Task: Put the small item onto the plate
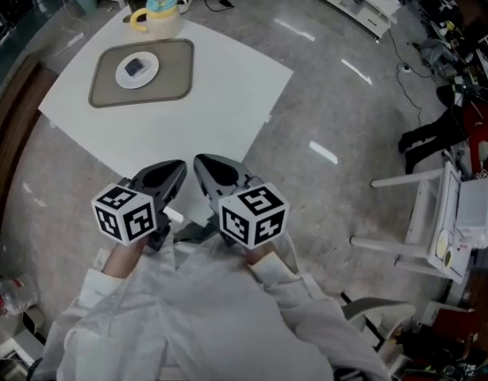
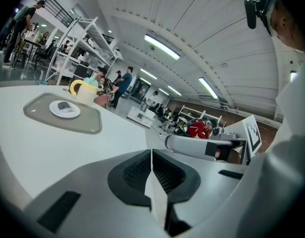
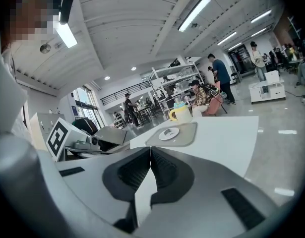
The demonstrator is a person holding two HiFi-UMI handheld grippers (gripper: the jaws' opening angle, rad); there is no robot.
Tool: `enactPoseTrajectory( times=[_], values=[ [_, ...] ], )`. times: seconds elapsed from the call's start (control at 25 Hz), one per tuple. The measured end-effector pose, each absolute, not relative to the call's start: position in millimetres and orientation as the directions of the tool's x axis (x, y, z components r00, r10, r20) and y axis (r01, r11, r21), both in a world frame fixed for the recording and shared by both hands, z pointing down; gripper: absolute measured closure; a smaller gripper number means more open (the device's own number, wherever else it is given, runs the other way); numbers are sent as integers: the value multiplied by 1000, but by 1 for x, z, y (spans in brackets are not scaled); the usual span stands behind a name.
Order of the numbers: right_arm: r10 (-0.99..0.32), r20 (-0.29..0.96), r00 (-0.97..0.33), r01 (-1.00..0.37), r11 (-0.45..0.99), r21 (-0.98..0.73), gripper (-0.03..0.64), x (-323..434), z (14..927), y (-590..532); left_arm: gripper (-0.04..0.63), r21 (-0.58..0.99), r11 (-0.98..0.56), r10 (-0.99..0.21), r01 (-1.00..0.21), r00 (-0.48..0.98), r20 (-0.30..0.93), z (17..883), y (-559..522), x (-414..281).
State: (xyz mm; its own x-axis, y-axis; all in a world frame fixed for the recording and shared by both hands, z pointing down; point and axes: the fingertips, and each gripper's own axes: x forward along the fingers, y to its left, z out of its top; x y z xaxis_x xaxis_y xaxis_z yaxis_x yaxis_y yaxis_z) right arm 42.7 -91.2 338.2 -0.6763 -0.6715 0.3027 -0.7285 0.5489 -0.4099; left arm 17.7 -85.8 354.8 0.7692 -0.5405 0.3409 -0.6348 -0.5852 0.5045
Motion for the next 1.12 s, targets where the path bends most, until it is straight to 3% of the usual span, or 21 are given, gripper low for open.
enactPoseTrajectory(
  times=[1.12],
  values=[
    [-655, 356, -666, -743, 545, -388, 601, 51, 346, -96, 577, 511, -591, -520, -624, 779, 351, 358, -86, 25]
  ],
)
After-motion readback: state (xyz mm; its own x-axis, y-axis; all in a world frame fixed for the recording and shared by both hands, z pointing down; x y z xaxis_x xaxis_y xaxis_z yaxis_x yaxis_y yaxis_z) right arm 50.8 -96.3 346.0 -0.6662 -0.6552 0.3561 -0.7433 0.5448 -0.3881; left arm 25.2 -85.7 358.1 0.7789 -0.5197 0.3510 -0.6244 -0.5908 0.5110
